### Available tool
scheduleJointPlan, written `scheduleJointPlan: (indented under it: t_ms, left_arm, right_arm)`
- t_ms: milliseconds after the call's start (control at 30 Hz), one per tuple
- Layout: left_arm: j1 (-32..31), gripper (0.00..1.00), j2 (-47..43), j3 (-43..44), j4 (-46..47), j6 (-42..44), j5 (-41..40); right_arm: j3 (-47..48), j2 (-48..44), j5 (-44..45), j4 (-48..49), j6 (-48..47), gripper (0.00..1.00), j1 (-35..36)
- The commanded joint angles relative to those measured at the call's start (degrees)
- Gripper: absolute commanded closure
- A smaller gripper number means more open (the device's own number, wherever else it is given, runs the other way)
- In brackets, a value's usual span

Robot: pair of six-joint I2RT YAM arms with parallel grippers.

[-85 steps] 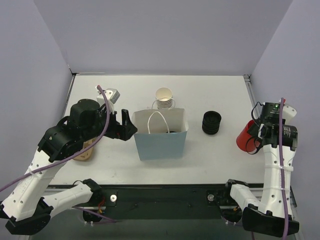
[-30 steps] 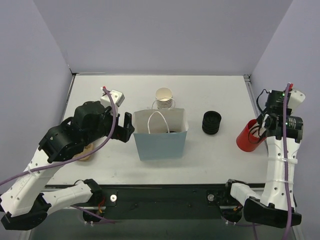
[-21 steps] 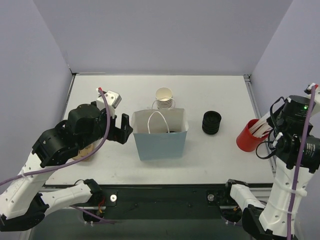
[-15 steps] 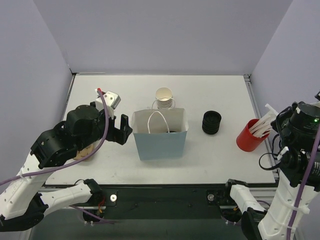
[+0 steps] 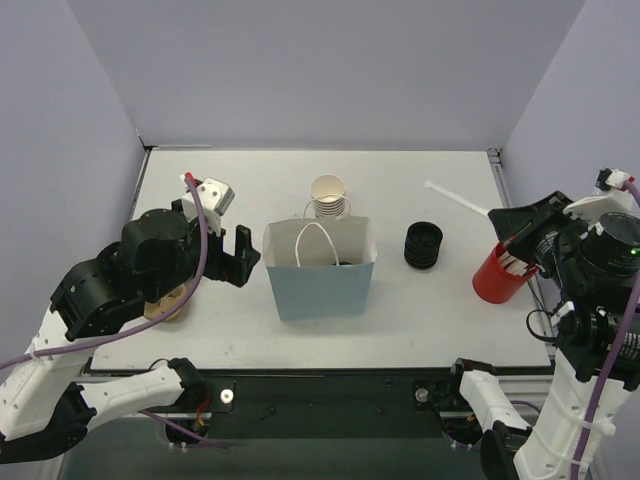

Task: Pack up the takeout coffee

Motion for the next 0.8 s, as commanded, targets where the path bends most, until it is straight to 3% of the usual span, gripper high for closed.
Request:
scheduleJointPlan:
  t_ms: [0, 133, 367, 767]
  left_arm:
    - [-0.34, 0.03, 0.85, 3.25, 0.72, 0.92, -1.53]
    - [-0.43, 0.03, 2.25, 5.35, 0.63, 1.27, -1.88]
    - [-0.43, 0.03, 3.57, 7.2, 0.46, 1.45, -2.67]
    - [-0.34, 0.03, 2.78, 5.8, -0.86, 2.15, -4.6]
  right_arm:
    - [-3.62, -1.87, -20.67, 6.45, 5.65, 1.0, -0.31]
    - [-6.53, -2.75, -32.45, 10.06, 10.21, 1.0, -0.22]
    - [-10.57, -3.37, -39.06, 10.24, 11.37, 1.0, -0.14]
    - [-20.15, -5.13, -36.0, 9.36, 10.75, 1.0, 5.22]
